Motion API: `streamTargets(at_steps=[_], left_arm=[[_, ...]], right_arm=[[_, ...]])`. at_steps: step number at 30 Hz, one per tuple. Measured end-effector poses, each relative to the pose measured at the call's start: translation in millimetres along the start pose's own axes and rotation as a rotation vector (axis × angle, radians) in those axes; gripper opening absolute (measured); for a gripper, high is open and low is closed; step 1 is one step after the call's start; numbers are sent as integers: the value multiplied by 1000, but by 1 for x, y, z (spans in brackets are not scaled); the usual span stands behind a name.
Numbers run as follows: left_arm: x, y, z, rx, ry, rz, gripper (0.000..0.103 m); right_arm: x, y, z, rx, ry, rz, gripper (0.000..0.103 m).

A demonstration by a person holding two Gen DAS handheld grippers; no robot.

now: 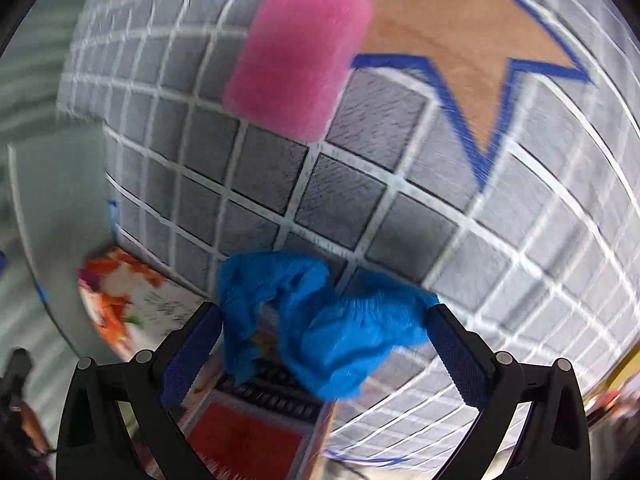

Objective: Organize soft objects
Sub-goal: 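Move both tools from the box toward the pink foam and blue cloth, then grasp the pink foam block with the left tool while the right tool grasps the blue cloth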

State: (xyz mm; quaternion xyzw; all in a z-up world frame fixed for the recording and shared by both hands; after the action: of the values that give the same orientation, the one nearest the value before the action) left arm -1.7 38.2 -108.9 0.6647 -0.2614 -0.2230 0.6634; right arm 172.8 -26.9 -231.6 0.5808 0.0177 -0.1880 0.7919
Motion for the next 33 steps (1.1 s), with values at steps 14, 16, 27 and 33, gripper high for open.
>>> streamTargets(at_steps=[14, 16, 27, 33], left_arm=[[77, -58, -81, -47, -138, -20, 103], [84, -68, -90, -50, -134, -24, 103], [86, -118, -110, -77, -107, -92, 103], [77, -142, -107, -120, -92, -87, 103]], right_arm=[[119, -5, 68, 179, -295, 81, 103], [142, -3, 85, 207, -364, 50, 103], [124, 7, 87, 378, -323, 12, 103], [113, -11, 81, 364, -322, 138, 103]])
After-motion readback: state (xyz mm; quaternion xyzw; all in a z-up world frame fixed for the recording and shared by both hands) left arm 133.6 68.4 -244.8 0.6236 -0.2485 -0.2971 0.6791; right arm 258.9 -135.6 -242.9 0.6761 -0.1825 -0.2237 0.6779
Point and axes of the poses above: each gripper's, at about its wrist camera, not at the fingertips, and y roughly against the way its jaws point, x to its right, z to its underside, the point moved 4 cm from there along -y, roughly the way its jaws point, and after that the axes turned 3 degrees about -x, right-handed, at the moved point
